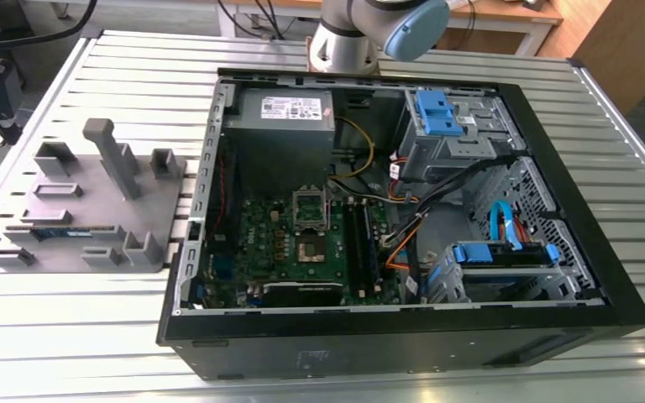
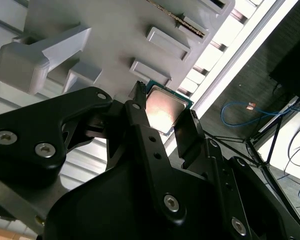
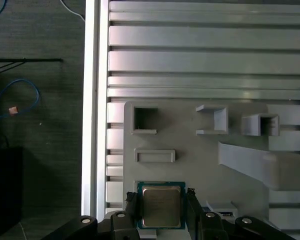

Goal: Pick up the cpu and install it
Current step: 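Pick up the cpu and move it towards the insertion slot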

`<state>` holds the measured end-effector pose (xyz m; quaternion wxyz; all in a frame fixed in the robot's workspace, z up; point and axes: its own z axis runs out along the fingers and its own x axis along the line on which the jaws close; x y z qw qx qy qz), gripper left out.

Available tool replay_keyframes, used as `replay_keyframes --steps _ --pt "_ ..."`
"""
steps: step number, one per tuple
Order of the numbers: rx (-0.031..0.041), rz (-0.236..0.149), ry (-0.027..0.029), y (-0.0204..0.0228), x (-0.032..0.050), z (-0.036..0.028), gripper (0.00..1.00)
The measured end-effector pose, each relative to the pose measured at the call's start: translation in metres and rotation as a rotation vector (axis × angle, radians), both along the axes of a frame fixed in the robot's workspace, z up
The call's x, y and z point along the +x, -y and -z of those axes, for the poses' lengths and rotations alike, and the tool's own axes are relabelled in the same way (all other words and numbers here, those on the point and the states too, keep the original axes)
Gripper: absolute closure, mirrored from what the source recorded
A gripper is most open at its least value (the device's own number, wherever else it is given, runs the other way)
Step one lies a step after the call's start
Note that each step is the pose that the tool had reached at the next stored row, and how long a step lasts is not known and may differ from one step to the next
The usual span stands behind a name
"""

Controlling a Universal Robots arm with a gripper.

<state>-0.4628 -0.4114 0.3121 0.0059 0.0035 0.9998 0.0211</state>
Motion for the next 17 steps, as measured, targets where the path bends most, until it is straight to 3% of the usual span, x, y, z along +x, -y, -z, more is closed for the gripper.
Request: replay_keyframes --steps 17 --pt "0.0 0.0 0.0 0.0 0.0 -0.008 0.53"
